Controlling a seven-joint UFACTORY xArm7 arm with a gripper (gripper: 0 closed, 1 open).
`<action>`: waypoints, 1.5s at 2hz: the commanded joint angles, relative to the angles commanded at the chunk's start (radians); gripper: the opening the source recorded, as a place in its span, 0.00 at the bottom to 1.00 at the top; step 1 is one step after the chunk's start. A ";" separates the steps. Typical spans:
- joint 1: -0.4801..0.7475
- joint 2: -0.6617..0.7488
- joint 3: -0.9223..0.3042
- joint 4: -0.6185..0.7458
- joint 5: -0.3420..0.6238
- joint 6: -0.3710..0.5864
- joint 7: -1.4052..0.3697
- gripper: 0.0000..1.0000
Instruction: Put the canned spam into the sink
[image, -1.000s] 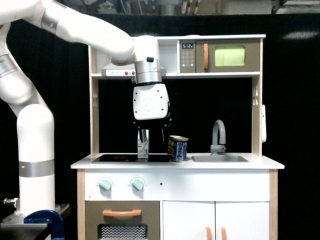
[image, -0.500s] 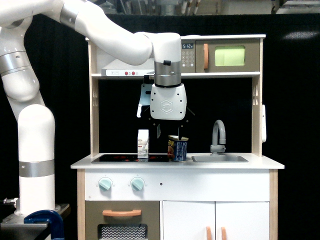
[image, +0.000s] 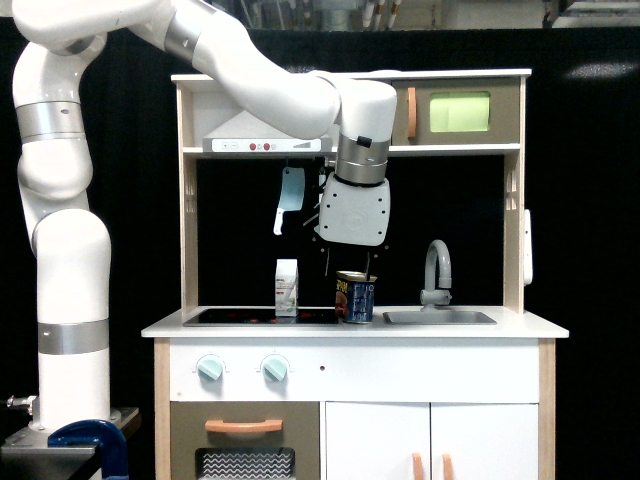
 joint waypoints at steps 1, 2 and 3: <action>-0.009 0.027 0.047 0.060 0.066 0.004 0.067 1.00; -0.014 0.075 0.093 0.064 0.099 -0.030 0.049 1.00; -0.019 0.128 0.150 0.064 0.143 -0.090 0.051 1.00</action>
